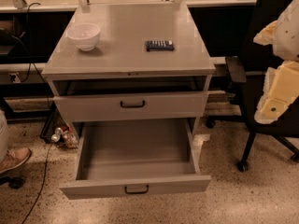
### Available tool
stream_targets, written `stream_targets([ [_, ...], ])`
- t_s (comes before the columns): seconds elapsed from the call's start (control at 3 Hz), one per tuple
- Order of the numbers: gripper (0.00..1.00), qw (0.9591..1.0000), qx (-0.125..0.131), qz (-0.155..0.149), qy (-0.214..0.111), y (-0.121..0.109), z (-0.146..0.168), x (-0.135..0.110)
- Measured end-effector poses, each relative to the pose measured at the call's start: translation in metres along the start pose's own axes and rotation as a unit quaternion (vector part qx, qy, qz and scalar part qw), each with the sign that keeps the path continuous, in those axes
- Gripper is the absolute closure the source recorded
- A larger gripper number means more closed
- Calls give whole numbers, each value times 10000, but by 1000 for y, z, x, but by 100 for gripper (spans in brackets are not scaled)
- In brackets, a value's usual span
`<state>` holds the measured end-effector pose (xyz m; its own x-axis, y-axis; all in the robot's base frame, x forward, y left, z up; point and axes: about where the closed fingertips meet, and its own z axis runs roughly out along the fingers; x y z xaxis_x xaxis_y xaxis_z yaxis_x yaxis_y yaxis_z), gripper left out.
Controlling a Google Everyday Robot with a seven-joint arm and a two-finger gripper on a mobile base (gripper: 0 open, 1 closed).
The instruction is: Place rxbar blueberry into middle drawer
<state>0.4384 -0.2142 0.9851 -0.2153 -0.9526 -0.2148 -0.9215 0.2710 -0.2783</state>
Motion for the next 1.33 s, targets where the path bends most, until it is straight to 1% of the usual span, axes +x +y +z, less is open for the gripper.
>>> stream_targets([
  [0.33,0,10000,1,0,0,0,0,0],
  [0.67,0,9999,78,54,-136,-15,6,-4],
  [1.0,0,9985,236,311,-392,-36,24,1],
  [1.33,0,9928,535,647,-856,-70,52,2],
])
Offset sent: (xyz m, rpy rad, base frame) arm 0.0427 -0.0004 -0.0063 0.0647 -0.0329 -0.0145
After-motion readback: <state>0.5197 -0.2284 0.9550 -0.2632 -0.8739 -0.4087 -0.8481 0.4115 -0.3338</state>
